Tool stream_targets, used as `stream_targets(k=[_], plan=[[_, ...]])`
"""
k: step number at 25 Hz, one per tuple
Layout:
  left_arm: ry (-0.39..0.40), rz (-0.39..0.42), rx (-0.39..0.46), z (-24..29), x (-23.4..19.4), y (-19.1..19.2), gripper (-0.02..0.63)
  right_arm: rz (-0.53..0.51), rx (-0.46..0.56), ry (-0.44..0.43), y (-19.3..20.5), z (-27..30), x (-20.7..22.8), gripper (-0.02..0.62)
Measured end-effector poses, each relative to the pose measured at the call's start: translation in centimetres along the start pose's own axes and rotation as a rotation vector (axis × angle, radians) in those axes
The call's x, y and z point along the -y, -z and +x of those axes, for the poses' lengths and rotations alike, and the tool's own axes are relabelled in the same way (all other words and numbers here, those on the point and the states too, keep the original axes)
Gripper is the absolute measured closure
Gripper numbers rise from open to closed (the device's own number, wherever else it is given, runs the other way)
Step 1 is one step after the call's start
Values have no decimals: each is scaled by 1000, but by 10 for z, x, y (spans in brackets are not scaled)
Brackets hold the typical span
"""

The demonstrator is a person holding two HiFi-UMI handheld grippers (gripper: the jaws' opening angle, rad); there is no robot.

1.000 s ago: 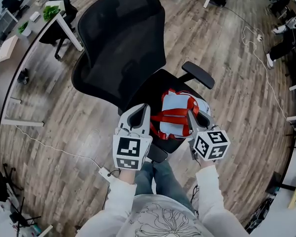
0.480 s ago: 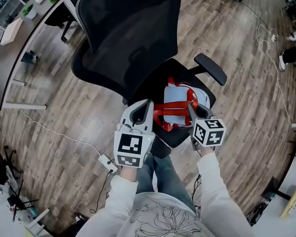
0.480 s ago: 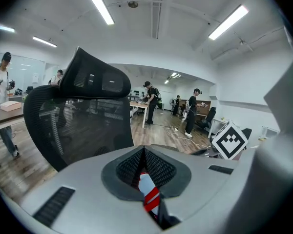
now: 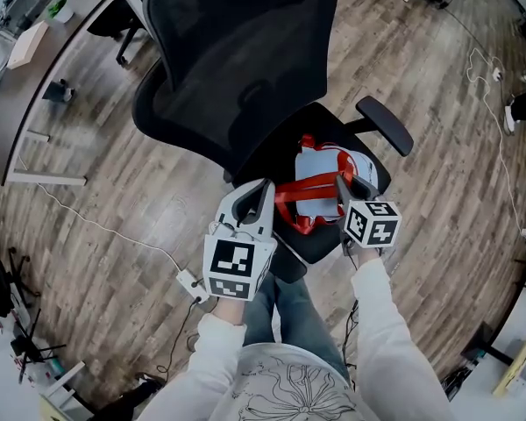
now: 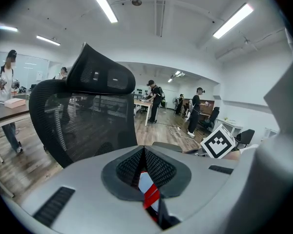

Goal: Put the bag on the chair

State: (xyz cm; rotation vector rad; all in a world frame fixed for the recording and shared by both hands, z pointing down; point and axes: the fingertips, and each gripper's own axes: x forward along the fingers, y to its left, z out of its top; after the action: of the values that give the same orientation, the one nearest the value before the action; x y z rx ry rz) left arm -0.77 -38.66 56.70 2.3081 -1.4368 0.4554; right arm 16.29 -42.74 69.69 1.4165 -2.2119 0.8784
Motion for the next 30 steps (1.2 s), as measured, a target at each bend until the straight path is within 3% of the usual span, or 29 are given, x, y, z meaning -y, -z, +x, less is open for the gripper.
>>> stream_targets(k=[5,8,12,16,27,30], plan=[[3,7,0,-3,2,-1,600,-9,3,77,-3,0,11,509],[5,7,8,-4,3,-3,600,-24,15,111,-7,-8,13,405],[12,8,29,-5,7,-10,600,-24,41,148,-10,-23,14,370],[20,21,55,-7,13,-24,600,-43,117,161,-30,-45,8,370],[27,67,183,-33,29,-90,600,-183,420,205,-131,-144,-48,385],[34,83,224,-44,38,-110,600,-185,491,221,-148,-171,-56,466]])
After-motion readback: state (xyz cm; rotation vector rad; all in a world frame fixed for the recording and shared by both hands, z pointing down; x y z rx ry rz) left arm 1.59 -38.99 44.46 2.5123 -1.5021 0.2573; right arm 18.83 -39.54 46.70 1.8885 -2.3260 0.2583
